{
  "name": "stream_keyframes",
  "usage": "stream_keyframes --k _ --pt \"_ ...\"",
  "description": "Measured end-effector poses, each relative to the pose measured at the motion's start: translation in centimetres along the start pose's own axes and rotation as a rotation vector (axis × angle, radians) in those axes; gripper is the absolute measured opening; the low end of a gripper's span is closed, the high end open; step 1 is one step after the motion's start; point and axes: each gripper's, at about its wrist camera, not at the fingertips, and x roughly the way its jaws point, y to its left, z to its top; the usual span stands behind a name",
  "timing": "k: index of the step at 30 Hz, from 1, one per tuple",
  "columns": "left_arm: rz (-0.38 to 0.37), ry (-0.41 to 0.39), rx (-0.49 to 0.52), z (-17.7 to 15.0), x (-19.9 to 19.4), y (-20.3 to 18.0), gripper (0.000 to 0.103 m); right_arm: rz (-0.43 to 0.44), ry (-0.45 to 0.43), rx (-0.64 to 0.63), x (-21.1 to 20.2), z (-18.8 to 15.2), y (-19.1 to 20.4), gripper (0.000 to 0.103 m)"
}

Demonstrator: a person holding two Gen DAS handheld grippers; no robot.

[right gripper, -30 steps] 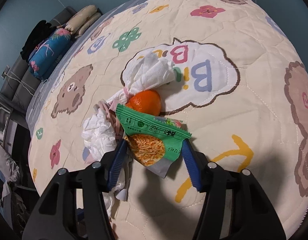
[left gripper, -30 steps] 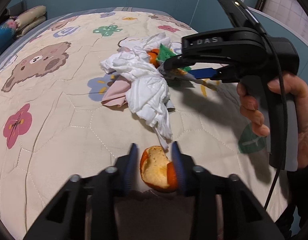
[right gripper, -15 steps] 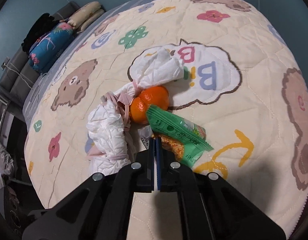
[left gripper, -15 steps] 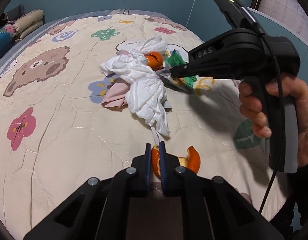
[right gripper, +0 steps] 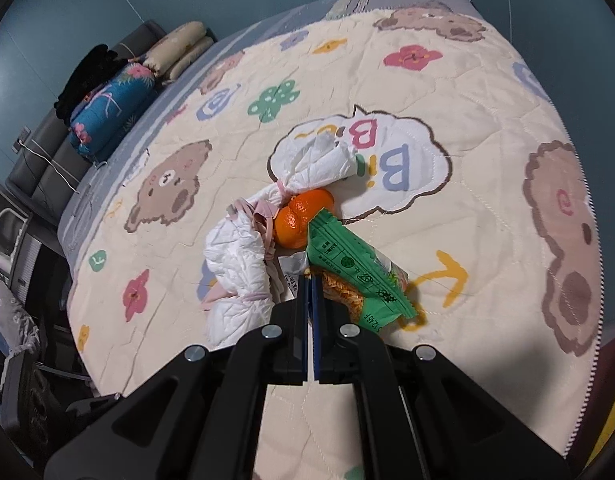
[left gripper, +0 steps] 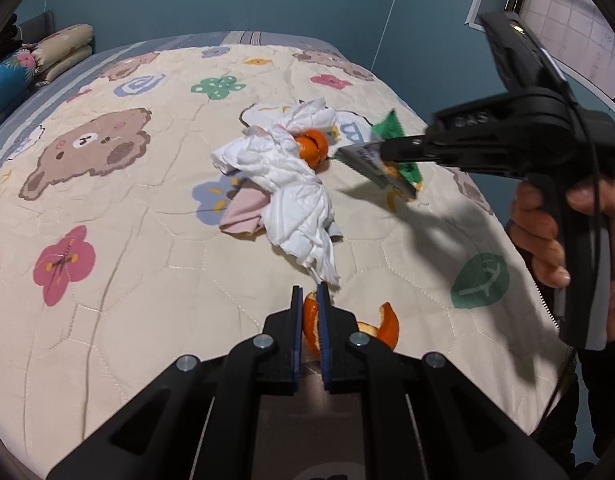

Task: Collect trash
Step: 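Carry the orange peel and green packet to the yellow bin and release both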

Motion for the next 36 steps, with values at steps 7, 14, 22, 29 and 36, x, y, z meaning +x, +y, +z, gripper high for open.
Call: stream_keyframes --k 7,14,22,29,36 --pt "-0.001 -0.029 -0.007 0.2 -1.6 0.2 0.006 0.034 -0.033 0.011 -3.5 -0.7 -0.1 0.001" --pt "0.006 -0.081 -0.009 0.9 -4.0 0.2 0.006 0.063 -0.066 -0.003 -7.0 -1.8 0.5 0.001" --pt "0.014 -0.164 0.01 2.4 -7.4 -0.8 0.006 0.079 -0.117 -0.019 -11.2 -2.8 0.6 0.001" --pt "-0.006 -0.2 0.014 3.8 -9.1 -2.3 0.006 0.084 -0.177 -0.018 -15.2 -3.5 0.1 0.001" --pt "-0.032 -0.24 0.036 5.2 -10.3 -4.5 0.006 0.079 -0.253 -0.015 -19.7 -4.2 -0.8 0.001"
